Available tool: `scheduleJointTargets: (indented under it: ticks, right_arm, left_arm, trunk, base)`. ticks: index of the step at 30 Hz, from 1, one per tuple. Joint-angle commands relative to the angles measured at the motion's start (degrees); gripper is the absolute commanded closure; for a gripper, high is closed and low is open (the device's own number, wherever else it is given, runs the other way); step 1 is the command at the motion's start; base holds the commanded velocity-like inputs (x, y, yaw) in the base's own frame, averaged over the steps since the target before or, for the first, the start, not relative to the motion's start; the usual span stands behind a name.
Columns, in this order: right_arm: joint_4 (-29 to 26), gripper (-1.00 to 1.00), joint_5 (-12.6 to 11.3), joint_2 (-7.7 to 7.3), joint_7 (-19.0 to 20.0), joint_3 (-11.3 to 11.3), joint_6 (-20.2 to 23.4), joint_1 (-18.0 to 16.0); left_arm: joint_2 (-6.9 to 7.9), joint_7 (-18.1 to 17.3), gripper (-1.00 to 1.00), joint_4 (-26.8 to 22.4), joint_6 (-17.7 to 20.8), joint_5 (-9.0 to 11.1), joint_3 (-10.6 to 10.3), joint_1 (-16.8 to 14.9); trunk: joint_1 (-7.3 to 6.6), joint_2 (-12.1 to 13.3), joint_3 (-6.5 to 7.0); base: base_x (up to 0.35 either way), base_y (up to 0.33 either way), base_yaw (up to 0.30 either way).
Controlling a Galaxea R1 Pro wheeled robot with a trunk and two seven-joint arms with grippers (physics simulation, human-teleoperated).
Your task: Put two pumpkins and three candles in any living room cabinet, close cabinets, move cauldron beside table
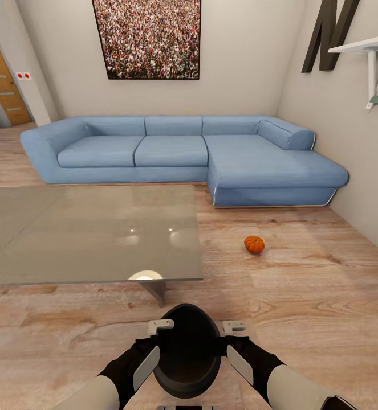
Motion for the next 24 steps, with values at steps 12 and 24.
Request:
scheduleJointTargets:
  ticks: [12, 24]
  right_arm:
    - [-0.4, 1.00, 3.2, 0.01, -0.2, 1.9, -4.2, 0.0]
    - [-0.4, 1.00, 3.2, 0.01, -0.1, 1.9, -4.2, 0.0]
  left_arm:
    - [0.03, 0.6, 1.00, 0.1, 0.2, 1.6, -0.2, -0.1]
    - [0.03, 0.6, 1.00, 0.1, 0.3, 1.6, 0.0, -0.1]
  trunk:
    - [-0.02, 0.0, 0.21]
    - [-0.02, 0.0, 0.46]
  base:
    - [0.000, 0.001, 0.134]
    - [0.109, 0.044, 0.249]
